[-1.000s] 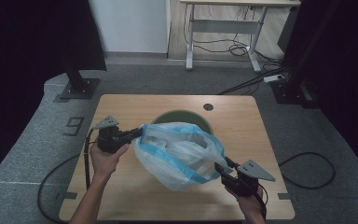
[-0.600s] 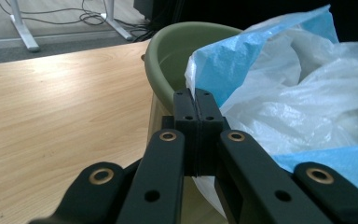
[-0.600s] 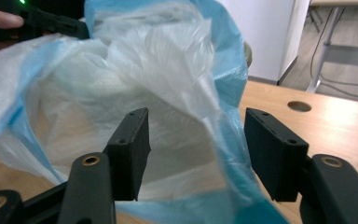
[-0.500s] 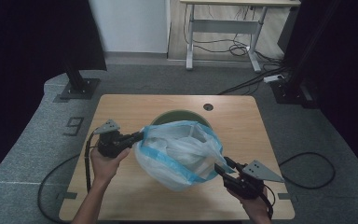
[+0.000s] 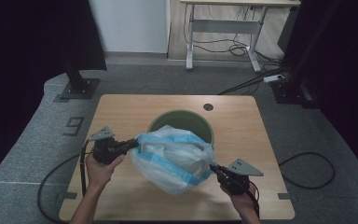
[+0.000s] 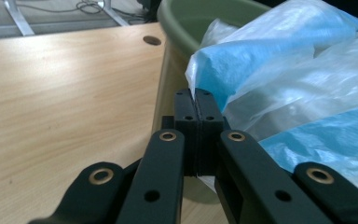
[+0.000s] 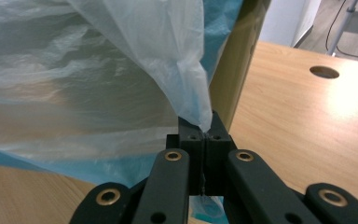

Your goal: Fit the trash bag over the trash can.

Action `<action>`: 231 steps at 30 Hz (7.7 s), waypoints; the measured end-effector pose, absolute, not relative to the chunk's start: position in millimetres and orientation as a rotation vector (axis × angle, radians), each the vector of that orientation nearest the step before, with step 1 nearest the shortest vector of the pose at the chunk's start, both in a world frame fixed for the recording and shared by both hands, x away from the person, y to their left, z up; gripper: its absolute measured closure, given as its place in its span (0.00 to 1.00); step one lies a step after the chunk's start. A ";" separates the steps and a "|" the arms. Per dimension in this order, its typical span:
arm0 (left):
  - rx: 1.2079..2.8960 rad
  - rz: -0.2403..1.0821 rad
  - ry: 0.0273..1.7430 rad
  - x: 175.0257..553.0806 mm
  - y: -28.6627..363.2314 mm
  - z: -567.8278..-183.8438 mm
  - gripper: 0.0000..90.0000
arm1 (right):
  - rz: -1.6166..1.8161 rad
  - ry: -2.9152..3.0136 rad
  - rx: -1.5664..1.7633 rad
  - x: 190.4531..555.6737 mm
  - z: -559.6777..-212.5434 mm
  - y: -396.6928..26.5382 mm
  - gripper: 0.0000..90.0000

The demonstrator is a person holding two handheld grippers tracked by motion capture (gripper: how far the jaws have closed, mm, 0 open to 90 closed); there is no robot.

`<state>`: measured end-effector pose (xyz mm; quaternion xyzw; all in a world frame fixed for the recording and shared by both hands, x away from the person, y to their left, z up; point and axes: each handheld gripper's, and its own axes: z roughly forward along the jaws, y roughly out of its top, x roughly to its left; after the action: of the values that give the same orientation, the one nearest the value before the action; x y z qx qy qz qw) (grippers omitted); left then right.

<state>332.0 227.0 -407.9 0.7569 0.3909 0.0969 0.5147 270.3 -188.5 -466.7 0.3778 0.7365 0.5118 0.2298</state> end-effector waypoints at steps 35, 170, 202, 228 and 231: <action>1.813 0.312 0.969 375.4 215.8 -401.5 0.99 | 1.436 1.832 1.068 316.0 -440.3 -212.1 0.72; 1.997 0.220 1.110 424.4 187.2 -432.8 0.99 | 1.534 1.707 1.302 374.6 -433.2 -225.8 0.60; 1.989 0.216 1.121 424.2 184.1 -429.4 0.98 | 1.640 2.107 0.749 291.8 -441.8 -199.5 0.62; 2.062 0.181 1.120 417.0 184.6 -437.6 0.98 | 1.341 2.327 0.804 298.2 -523.8 -178.9 0.99; 2.064 0.163 1.130 415.6 184.0 -445.4 0.98 | 1.331 2.329 0.860 301.8 -531.7 -182.7 0.99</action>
<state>415.6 184.0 -445.4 0.8088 0.4429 0.0638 0.3816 301.8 -182.7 -531.7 0.3012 0.8159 0.4664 0.1615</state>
